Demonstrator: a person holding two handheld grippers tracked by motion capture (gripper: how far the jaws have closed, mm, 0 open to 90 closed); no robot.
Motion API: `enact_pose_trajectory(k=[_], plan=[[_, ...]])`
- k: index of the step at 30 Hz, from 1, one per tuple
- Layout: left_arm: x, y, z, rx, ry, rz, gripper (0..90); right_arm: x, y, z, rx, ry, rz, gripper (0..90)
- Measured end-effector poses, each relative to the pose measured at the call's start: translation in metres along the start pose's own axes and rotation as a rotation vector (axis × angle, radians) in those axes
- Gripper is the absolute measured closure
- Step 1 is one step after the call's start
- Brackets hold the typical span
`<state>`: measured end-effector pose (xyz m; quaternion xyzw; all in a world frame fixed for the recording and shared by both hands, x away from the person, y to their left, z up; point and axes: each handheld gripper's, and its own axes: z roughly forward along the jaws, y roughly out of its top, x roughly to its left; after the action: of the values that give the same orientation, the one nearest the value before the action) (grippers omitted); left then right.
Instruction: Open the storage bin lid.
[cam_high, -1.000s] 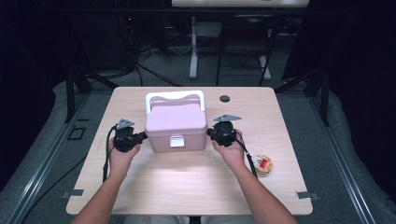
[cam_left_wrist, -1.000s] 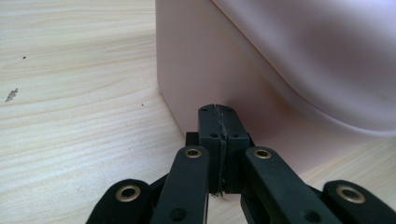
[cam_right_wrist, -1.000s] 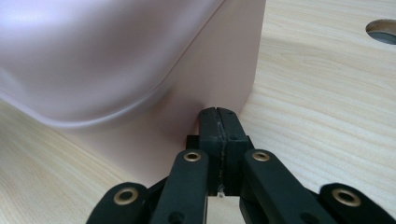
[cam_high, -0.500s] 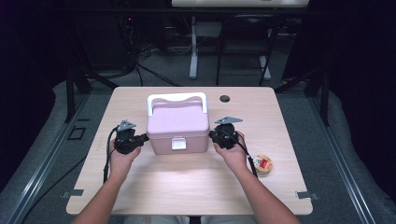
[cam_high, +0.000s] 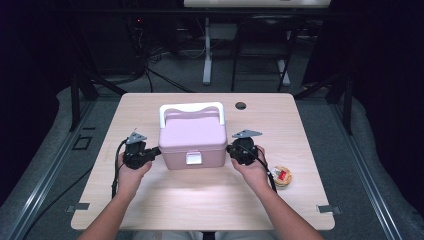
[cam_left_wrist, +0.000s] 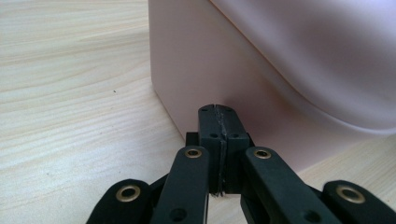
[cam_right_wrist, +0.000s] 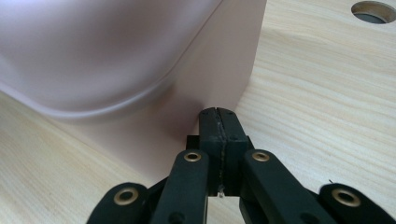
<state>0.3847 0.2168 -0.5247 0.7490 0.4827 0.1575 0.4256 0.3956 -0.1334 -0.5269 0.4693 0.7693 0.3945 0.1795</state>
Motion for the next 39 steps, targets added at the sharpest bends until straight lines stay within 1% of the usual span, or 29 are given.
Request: enact_pose_trajectory(k=[4, 7, 11, 15, 20, 21, 23, 26, 28, 31, 32, 33, 35, 39], plan=[[-0.003, -0.002, -0.002, 0.000, -0.007, -0.001, 90.0, 0.002, -0.003, -0.004, 0.000, 0.004, -0.015, 90.0], [-0.005, -0.004, -0.004, 0.005, -0.014, 0.002, 90.0, 0.002, -0.006, -0.008, 0.003, 0.007, -0.012, 90.0], [-0.010, -0.006, -0.006, 0.008, -0.022, 0.011, 90.0, 0.003, -0.012, -0.015, 0.006, 0.005, -0.009, 90.0], [-0.016, -0.009, -0.010, 0.019, -0.026, 0.026, 90.0, 0.007, -0.019, -0.023, 0.002, -0.006, -0.021, 90.0], [-0.022, -0.014, -0.015, 0.028, -0.036, 0.027, 90.0, 0.009, -0.027, -0.032, -0.001, 0.004, -0.022, 90.0], [-0.023, -0.015, -0.017, 0.029, -0.037, 0.029, 90.0, 0.010, -0.028, -0.034, 0.004, 0.007, -0.014, 90.0], [-0.025, -0.017, -0.019, 0.031, -0.045, 0.029, 90.0, 0.011, -0.031, -0.037, 0.001, 0.009, -0.026, 90.0], [-0.029, -0.020, -0.023, 0.033, -0.050, 0.030, 90.0, 0.014, -0.036, -0.043, 0.003, 0.013, -0.023, 90.0], [-0.031, -0.023, -0.026, 0.035, -0.059, 0.035, 90.0, 0.015, -0.039, -0.047, 0.005, 0.016, -0.032, 90.0], [-0.035, -0.028, -0.029, 0.031, -0.071, 0.038, 90.0, 0.016, -0.044, -0.052, 0.003, 0.019, -0.023, 90.0], [-0.036, -0.029, -0.030, 0.033, -0.076, 0.038, 90.0, 0.015, -0.045, -0.054, 0.005, 0.019, -0.028, 90.0], [-0.038, -0.030, -0.031, 0.032, -0.077, 0.039, 90.0, 0.016, -0.047, -0.057, 0.009, 0.021, -0.021, 90.0], [-0.041, -0.032, -0.033, 0.029, -0.077, 0.043, 90.0, 0.017, -0.048, -0.058, 0.006, 0.020, -0.022, 90.0], [-0.046, -0.035, -0.037, 0.041, -0.082, 0.054, 90.0, 0.018, -0.052, -0.063, 0.005, 0.024, -0.017, 90.0]])
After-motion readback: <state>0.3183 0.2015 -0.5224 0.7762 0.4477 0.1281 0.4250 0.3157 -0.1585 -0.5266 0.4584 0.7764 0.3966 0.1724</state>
